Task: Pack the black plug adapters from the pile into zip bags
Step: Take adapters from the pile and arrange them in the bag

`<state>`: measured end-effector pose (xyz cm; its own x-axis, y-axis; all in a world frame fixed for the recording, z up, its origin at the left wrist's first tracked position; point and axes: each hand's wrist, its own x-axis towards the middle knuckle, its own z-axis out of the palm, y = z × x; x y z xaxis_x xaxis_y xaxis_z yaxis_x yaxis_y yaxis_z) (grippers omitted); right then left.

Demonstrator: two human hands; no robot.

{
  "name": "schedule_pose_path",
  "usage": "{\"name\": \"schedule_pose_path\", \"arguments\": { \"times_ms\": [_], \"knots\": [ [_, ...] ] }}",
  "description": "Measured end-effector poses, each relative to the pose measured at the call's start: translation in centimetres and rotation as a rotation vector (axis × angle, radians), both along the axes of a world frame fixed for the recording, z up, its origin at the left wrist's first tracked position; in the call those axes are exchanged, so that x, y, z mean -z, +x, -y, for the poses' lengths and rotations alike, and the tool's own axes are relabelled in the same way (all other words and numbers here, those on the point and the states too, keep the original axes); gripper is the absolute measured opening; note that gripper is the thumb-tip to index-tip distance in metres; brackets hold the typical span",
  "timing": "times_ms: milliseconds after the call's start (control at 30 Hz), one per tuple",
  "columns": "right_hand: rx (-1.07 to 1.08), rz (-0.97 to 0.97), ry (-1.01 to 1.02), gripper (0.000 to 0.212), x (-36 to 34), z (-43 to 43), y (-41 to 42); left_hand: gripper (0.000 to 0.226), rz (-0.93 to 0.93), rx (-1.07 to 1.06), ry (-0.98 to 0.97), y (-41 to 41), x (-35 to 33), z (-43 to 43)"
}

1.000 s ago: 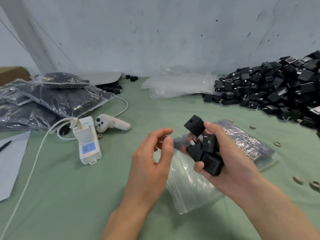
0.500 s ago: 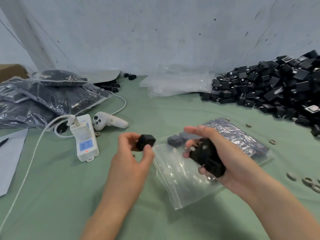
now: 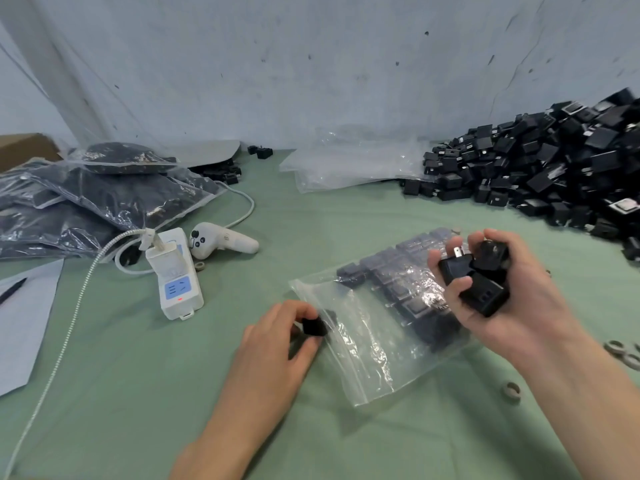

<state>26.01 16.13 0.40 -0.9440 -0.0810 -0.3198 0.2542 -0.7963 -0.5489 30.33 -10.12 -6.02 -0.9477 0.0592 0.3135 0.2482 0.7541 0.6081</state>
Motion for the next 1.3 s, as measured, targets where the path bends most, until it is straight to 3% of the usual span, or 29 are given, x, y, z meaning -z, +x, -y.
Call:
{"name": "schedule_pose_path", "arguments": {
  "times_ms": [267,767,1300],
  "knots": [
    [-0.007,-0.033,-0.015,0.017,0.6,-0.3,0.0,0.039,0.062,0.060,-0.055,0.0,0.0,-0.1],
    [0.007,-0.011,0.017,0.016,0.8,-1.1,-0.5,0.032,0.072,-0.073,-0.408,-2.9,-0.5,-3.5],
    [0.035,0.000,0.012,0.018,-0.2,-0.9,-2.0,0.039,0.038,-0.079,-0.478,-5.1,-0.4,-4.9]
  ]
}}
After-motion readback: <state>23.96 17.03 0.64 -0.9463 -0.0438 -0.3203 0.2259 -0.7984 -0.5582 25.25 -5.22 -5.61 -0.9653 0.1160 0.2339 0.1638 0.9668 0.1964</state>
